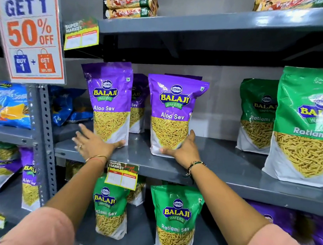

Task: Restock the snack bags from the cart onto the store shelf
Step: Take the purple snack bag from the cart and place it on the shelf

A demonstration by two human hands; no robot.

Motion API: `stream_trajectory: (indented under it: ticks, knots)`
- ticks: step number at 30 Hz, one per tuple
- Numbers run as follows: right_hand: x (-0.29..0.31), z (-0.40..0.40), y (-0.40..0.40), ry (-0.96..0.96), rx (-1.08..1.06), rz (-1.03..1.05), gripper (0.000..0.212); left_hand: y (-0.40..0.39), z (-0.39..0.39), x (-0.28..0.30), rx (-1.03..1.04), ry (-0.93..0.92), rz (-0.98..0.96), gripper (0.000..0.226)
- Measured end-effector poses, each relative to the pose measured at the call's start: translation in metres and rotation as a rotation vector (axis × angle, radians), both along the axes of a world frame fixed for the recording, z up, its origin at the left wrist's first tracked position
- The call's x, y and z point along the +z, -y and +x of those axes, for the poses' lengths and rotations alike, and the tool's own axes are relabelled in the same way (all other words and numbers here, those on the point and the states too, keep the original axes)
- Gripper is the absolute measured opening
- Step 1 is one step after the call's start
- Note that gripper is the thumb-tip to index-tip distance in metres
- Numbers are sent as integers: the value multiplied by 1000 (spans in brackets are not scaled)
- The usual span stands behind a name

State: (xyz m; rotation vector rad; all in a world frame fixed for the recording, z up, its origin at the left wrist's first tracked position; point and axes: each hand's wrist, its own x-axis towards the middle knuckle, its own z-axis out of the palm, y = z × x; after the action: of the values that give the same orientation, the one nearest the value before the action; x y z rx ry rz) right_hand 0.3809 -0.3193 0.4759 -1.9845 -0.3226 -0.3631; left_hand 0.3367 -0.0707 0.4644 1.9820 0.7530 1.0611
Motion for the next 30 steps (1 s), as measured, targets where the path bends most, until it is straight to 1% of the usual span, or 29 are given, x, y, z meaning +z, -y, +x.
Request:
stream_trajectory:
  ticks: [1, 3, 5, 8, 10, 11, 19, 21, 22, 23, 25, 26, 28, 30]
  knots:
    - [-3, 1, -4, 7, -28, -9, 130, -12, 2, -1, -18, -70, 7, 154]
    - [-4, 3, -8, 33, -91, -18, 112, -27, 7, -2, -64, -161, 55, 153]
    - [-6, 4, -7, 41, -127, -41, 96, -35, 13, -4, -101, -187, 88, 145]
    - [-7, 6, -5, 45, -138, -77, 86, -37, 17, -9, -124, -164, 116, 127]
    - [-7, 6, -5, 49, -134, -69, 85, -37, 17, -12, -127, -138, 123, 113]
    - [-6, 6, -5, 50, -130, -66, 85, -38, 17, -12, -121, -135, 128, 111]
    - [-5, 7, -3, 35, -136, -74, 82, -38, 17, -13, -109, -142, 145, 112]
    - [-5, 6, -3, 26, -126, -75, 84, -38, 16, -12, -116, -151, 145, 121]
    - [-4, 4, -2, 22, -118, -70, 90, -37, 15, -12, -115, -153, 144, 129]
    - [-4, 2, -1, 15, -107, -52, 100, -35, 12, -11, -112, -146, 143, 136]
    - [-2, -6, 7, 16, -100, 2, 119, -20, 6, -11, -82, -67, 152, 138]
    - [-1, -12, 12, 47, -101, 21, 120, -9, 1, -11, -62, 4, 165, 135]
    - [0, -26, 34, 156, -136, 46, 111, 27, -10, -9, -68, 153, 228, 124]
    - [1, -41, 65, 275, -179, 45, 102, 75, -15, -5, -128, 264, 296, 110]
